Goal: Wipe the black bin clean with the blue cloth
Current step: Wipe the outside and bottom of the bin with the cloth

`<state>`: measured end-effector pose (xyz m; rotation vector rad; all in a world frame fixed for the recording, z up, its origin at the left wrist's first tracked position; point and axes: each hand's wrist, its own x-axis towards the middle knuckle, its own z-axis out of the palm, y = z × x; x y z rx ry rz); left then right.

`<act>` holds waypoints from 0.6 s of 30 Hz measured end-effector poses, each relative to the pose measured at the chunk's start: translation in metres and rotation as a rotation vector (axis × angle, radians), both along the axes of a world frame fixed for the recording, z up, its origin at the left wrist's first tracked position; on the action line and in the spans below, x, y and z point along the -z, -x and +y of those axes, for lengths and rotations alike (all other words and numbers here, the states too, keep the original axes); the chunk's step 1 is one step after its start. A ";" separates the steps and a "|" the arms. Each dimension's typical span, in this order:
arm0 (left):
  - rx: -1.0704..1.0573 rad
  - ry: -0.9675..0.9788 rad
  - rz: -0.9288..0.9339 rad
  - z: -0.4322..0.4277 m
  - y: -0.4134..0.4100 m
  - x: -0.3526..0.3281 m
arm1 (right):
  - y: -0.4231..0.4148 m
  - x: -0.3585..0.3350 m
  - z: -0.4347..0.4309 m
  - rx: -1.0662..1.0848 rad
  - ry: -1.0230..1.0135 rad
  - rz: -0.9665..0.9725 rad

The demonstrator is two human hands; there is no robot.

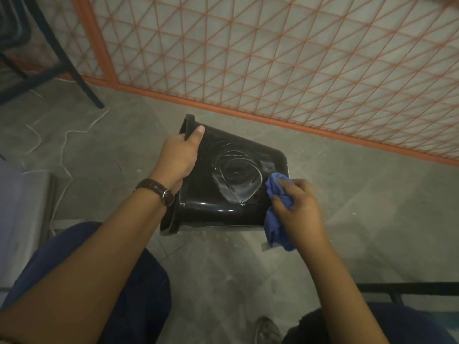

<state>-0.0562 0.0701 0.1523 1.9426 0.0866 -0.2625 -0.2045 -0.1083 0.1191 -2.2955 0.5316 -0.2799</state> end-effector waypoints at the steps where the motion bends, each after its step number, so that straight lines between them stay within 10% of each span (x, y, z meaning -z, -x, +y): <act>1: -0.002 -0.012 -0.006 0.002 -0.002 0.000 | 0.001 0.000 0.002 -0.040 0.018 0.016; 18: 0.081 0.028 0.074 0.003 0.001 -0.006 | -0.001 -0.006 -0.008 -0.056 0.018 0.075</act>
